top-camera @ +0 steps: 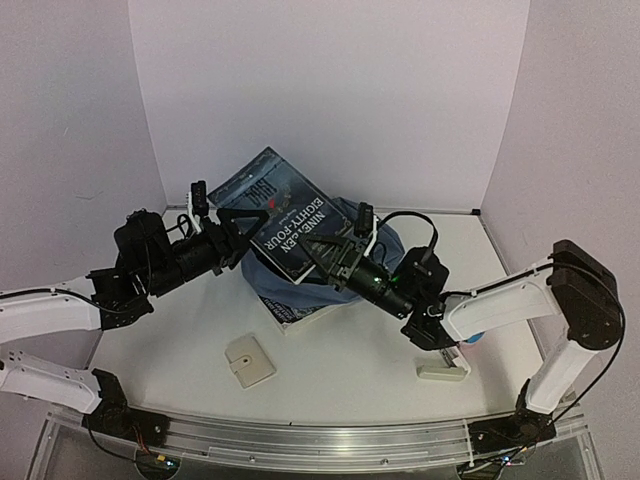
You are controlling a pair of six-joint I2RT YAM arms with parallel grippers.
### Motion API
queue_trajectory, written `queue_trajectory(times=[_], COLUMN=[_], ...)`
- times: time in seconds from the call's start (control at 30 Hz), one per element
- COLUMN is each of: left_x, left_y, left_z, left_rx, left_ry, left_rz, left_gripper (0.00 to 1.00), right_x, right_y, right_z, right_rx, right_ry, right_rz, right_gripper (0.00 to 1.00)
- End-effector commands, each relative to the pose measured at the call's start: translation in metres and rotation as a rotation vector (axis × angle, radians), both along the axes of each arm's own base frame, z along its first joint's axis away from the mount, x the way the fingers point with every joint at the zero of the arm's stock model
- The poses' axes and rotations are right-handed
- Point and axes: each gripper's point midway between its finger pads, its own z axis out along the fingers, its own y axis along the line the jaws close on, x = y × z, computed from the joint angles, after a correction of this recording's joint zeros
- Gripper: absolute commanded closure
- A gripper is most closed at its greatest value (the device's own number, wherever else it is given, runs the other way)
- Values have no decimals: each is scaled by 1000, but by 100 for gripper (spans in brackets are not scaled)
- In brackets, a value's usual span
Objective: Pack the student bag
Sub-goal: Pick up the book from the center of the board.
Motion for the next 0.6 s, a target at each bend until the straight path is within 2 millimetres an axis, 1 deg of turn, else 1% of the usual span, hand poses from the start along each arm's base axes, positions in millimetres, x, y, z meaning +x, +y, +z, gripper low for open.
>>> queue_trajectory(times=[0.0,0.07,0.1,0.17,0.23,0.33,0.43,0.5,0.57], left_x=[-11,-10,-10,-11,-12,-14,-17,-19,-21], left_y=[16,29,37,51,65,78,84,81,72], left_z=[-2,-8,-14,-23,-25,-25,-25,-22,-17], left_rx=[162,233,271,347,406,486,543,559,564], left_ry=[32,60,81,107,118,114,108,93,80], left_rz=[3,22,36,55,73,76,56,18,-37], left_gripper=[15,8,6,4,2,0,0,0,0], right_x=[2,9,16,22,24,18,5,-8,-21], right_y=[-33,-42,-45,-49,-55,-60,-63,-63,-62], right_z=[39,34,27,22,17,18,21,24,27], right_rx=[41,-19,-74,-163,-259,-361,-412,-417,-413], right_ry=[-81,-83,-80,-89,-110,-155,-193,-216,-233], right_rz=[-58,-78,-89,-93,-84,-20,80,157,239], right_gripper=[100,100,100,100,100,100,100,100,100])
